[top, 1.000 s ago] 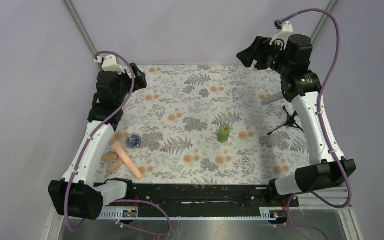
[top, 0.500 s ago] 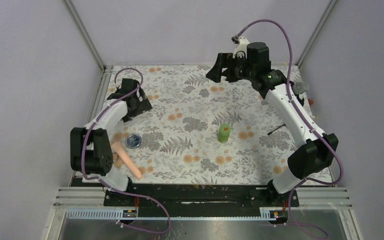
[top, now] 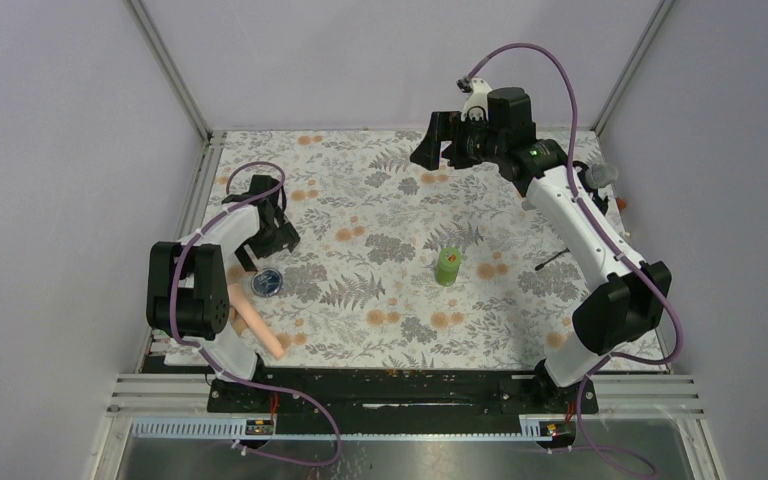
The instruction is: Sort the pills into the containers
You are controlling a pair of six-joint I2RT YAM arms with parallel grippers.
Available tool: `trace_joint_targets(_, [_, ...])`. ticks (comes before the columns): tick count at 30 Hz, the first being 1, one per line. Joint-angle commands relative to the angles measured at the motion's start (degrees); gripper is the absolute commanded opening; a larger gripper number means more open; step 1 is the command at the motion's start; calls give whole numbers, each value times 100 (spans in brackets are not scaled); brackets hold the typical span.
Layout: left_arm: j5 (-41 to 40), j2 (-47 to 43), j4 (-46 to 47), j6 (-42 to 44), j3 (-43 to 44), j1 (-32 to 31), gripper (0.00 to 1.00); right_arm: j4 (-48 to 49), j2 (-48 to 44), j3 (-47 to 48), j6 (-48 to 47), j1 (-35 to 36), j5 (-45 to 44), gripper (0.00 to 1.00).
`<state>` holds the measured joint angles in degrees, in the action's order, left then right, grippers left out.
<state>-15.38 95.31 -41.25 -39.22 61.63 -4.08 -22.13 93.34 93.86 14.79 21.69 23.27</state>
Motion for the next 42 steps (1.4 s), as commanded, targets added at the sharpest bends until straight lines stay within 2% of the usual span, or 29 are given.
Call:
trace_joint_targets(1, [-450, -416, -66, -286, -155, 51, 99, -151, 77, 46, -70, 7, 108, 99])
trace_joint_targets(24, [-100, -739, 138, -920, -1000, 255, 97, -505, 157, -127, 122, 10, -4, 99])
trace_joint_targets(31, [-5, -716, 418, -874, -1098, 256, 84, -500, 95, -205, 124, 10, -99, 99])
trace_joint_targets(36, [393, -1007, 1037, -586, -1275, 254, 52, -500, 88, -236, 130, 10, -130, 98])
trace_joint_targets(39, [973, -1127, 1545, -109, -1316, 166, 40, -494, 74, -237, 83, 11, -123, 99])
trace_joint_targets(42, [1573, -1058, 1906, 495, -1141, -3, 36, -322, 29, -328, 81, 19, -34, 100])
